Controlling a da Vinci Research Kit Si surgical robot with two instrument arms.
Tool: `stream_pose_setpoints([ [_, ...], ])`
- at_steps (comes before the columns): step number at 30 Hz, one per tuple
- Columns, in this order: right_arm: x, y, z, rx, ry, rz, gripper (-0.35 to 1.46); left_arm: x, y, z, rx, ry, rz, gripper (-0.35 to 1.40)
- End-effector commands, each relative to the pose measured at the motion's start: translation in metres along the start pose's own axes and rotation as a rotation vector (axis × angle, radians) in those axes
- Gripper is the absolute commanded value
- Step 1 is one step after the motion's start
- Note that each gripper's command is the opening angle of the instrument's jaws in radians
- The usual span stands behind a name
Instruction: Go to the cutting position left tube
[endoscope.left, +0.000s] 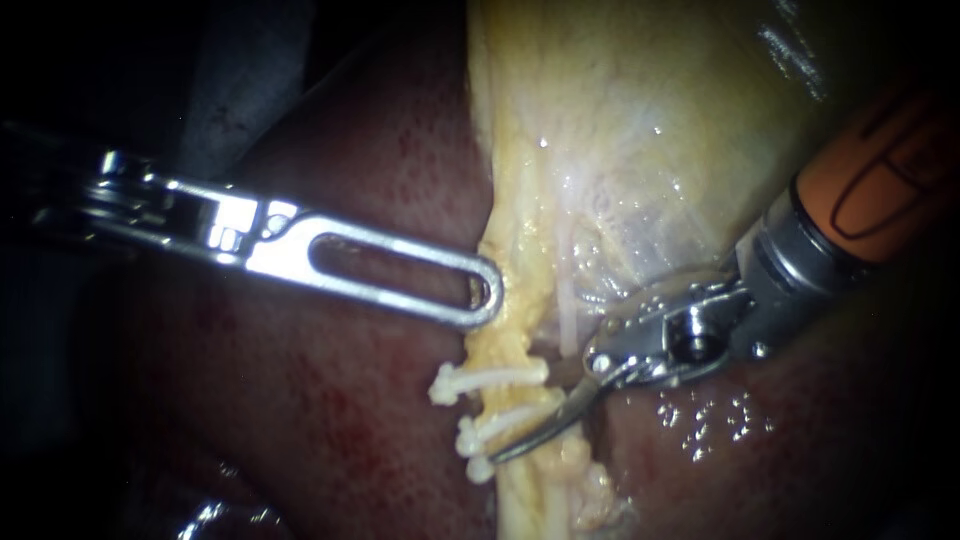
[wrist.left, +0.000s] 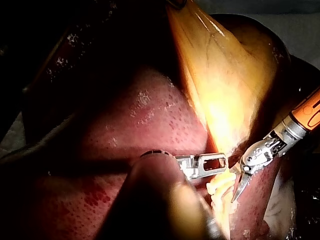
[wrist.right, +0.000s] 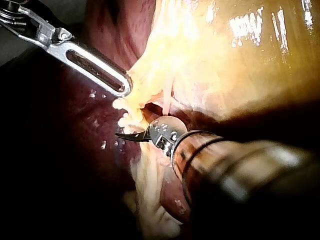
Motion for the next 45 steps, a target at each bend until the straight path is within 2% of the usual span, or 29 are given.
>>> stream_pose_setpoints([
  [1, 0.0001, 0.0000, -0.0001, 0.001, 0.001, 0.001, 0.99, 0.0000, 0.0000, 0.0000, 0.000, 0.000, 0.000, -0.35],
  [5, 0.0002, 0.0000, -0.0002, 0.001, 0.002, 0.020, 0.96, 0.0000, -0.0001, 0.0000, 0.000, 0.000, 0.000, -0.35],
  [13, 0.0006, 0.0001, -0.0001, 0.000, 0.005, 0.057, 0.76, 0.0000, -0.0001, 0.0001, 0.000, -0.001, 0.000, -0.35],
  [21, 0.0006, 0.0000, 0.0003, -0.002, 0.010, 0.126, 0.31, 0.0001, -0.0002, 0.0002, -0.001, -0.002, -0.001, -0.35],
  [27, 0.0007, -0.0001, 0.0005, -0.003, 0.011, 0.144, 0.14, 0.0001, -0.0002, 0.0002, -0.001, -0.002, -0.001, -0.35],
  [33, 0.0009, -0.0004, 0.0007, -0.003, 0.012, 0.161, 0.05, 0.0001, -0.0002, 0.0002, -0.001, -0.002, -0.001, -0.35],
  [45, 0.0009, -0.0005, 0.0008, -0.003, 0.011, 0.160, 0.10, 0.0001, -0.0002, 0.0002, -0.001, -0.002, -0.001, -0.35],
])
